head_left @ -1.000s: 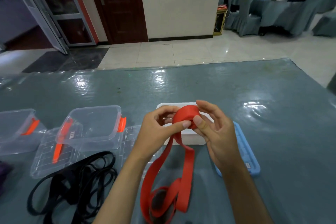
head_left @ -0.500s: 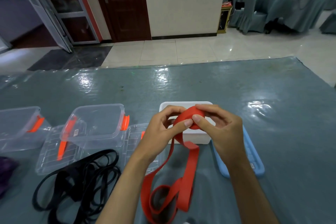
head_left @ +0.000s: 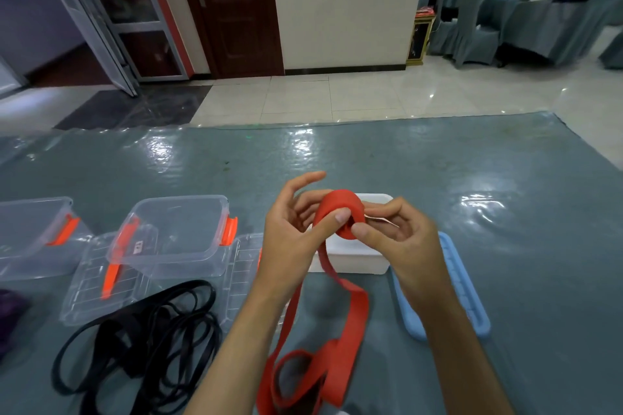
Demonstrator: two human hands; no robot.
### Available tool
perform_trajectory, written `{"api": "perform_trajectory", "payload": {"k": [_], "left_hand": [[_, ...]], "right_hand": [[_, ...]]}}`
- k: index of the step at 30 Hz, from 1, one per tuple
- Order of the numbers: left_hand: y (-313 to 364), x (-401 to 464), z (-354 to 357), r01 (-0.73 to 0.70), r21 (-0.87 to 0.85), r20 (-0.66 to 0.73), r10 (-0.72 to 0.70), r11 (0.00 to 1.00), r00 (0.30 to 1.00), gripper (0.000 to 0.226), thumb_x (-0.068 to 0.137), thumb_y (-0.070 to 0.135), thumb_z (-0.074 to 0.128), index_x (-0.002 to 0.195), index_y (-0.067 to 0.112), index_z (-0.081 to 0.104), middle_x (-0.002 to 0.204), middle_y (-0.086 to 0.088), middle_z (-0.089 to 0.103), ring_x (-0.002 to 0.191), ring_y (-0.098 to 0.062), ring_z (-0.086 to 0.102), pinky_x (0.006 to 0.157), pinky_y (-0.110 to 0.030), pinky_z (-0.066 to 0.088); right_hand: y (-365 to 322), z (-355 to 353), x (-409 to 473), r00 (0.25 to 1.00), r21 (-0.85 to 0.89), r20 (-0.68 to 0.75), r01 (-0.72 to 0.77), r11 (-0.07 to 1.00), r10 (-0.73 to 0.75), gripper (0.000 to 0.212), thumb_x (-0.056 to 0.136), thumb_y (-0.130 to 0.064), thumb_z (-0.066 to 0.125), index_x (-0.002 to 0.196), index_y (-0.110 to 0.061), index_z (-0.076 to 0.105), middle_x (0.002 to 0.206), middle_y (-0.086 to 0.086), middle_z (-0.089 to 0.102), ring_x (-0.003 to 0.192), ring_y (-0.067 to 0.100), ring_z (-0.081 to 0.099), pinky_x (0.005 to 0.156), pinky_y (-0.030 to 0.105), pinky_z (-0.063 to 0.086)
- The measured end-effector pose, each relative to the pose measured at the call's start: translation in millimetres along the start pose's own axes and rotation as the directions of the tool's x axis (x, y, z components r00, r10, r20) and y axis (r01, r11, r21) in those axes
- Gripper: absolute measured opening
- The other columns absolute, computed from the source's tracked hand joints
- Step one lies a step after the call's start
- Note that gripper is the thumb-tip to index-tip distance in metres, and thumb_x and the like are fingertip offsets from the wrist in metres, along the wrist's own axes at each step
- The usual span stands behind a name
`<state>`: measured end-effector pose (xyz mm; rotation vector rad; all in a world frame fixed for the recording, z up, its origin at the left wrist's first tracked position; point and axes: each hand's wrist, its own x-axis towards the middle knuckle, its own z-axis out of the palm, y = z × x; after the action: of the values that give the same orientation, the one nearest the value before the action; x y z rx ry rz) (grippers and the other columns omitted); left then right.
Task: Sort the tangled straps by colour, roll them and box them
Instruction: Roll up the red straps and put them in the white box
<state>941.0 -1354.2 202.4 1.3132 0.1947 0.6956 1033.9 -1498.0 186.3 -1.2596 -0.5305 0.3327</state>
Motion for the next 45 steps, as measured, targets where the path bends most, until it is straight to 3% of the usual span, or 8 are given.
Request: {"api": "perform_trajectory", "payload": {"k": [4, 9, 15, 19, 28, 32, 41, 45], "left_hand": [[-7, 2, 5, 0.002, -0.004, -0.039, -0.002, 1.000, 0.999, 0.040, 0.079, 0.018, 0.087, 0.115, 0.017, 0.069, 0.106, -0.010, 0.079, 0.100, -0.023, 0.077, 0.087, -0.026, 0.058], [-11, 6, 5, -0.005, 0.093, -0.010, 0.006, 0.996, 1.000, 0.037, 0.087, 0.018, 0.082, 0.124, 0.018, 0.076, 0.119, -0.009, 0.075, 0.115, -0.019, 0.072, 0.094, -0.022, 0.055], [-14, 12, 8, 0.017, 0.168, -0.032, -0.012, 0.986, 0.999, 0.035, 0.090, 0.011, 0.081, 0.124, 0.015, 0.074, 0.111, -0.005, 0.079, 0.105, -0.020, 0.076, 0.092, -0.029, 0.058], [-19, 9, 9, 0.018, 0.127, -0.043, -0.012, 0.992, 0.999, 0.028, 0.085, 0.009, 0.084, 0.112, 0.009, 0.076, 0.120, -0.007, 0.076, 0.113, -0.019, 0.074, 0.093, -0.026, 0.058], [-6, 8, 5, 0.117, 0.095, 0.011, -0.119, 0.989, 0.993, 0.060, 0.070, 0.000, 0.094, 0.124, 0.017, 0.072, 0.107, -0.010, 0.080, 0.101, -0.025, 0.078, 0.087, -0.028, 0.062], [-8, 2, 17, 0.093, 0.090, -0.037, -0.090, 0.992, 0.995, 0.052, 0.076, 0.004, 0.093, 0.122, 0.016, 0.072, 0.113, -0.007, 0.079, 0.106, -0.023, 0.077, 0.088, -0.027, 0.061], [8, 6, 14, 0.049, 0.069, -0.012, -0.048, 0.996, 0.999, 0.048, 0.079, 0.005, 0.088, 0.124, 0.013, 0.074, 0.115, -0.005, 0.080, 0.109, -0.019, 0.076, 0.093, -0.026, 0.059], [10, 5, 13, 0.051, 0.021, -0.117, -0.048, 0.998, 0.992, 0.053, 0.073, 0.014, 0.089, 0.123, 0.016, 0.071, 0.108, -0.006, 0.078, 0.101, -0.017, 0.076, 0.089, -0.026, 0.059]], "right_hand": [[-6, -3, 5, 0.996, -0.017, 0.056, 0.068, 0.998, -0.067, 0.034, 0.078, -0.015, 0.088, 0.109, -0.024, 0.077, 0.114, 0.008, 0.078, 0.105, 0.029, 0.078, 0.089, 0.036, 0.063], [7, 4, 7, 0.999, 0.175, -0.025, 0.048, 0.983, -0.045, 0.038, 0.085, -0.018, 0.084, 0.120, -0.009, 0.075, 0.121, 0.020, 0.075, 0.113, 0.036, 0.075, 0.095, 0.043, 0.062], [7, -1, 19, 0.995, 0.100, -0.061, -0.068, 0.993, 0.074, 0.033, 0.074, -0.033, 0.088, 0.086, -0.013, 0.065, 0.115, 0.009, 0.078, 0.100, 0.034, 0.079, 0.086, 0.058, 0.064], [0, 1, 18, 0.997, 0.063, -0.075, -0.019, 0.998, 0.024, 0.034, 0.079, -0.039, 0.088, 0.111, -0.031, 0.076, 0.107, 0.003, 0.078, 0.094, 0.027, 0.080, 0.079, 0.043, 0.067], [-1, 0, 13, 0.989, 0.282, -0.035, -0.128, 0.951, 0.144, 0.043, 0.071, -0.029, 0.085, 0.105, -0.008, 0.071, 0.113, 0.024, 0.069, 0.098, 0.029, 0.075, 0.072, 0.032, 0.063], [-7, 12, 14, 0.984, 0.262, -0.138, -0.069, 0.962, 0.108, 0.047, 0.065, -0.033, 0.087, 0.101, -0.014, 0.064, 0.098, 0.010, 0.071, 0.090, 0.028, 0.073, 0.065, 0.033, 0.062], [-22, 35, 10, 0.987, 0.434, -0.131, -0.023, 0.901, 0.089, 0.036, 0.073, -0.030, 0.083, 0.104, -0.015, 0.074, 0.111, 0.017, 0.069, 0.092, 0.022, 0.074, 0.075, 0.033, 0.063], [-18, 24, 6, 0.991, 0.242, -0.120, -0.020, 0.970, 0.050, 0.044, 0.076, -0.033, 0.093, 0.104, -0.008, 0.070, 0.111, 0.018, 0.078, 0.105, 0.032, 0.077, 0.090, 0.042, 0.062]]}}
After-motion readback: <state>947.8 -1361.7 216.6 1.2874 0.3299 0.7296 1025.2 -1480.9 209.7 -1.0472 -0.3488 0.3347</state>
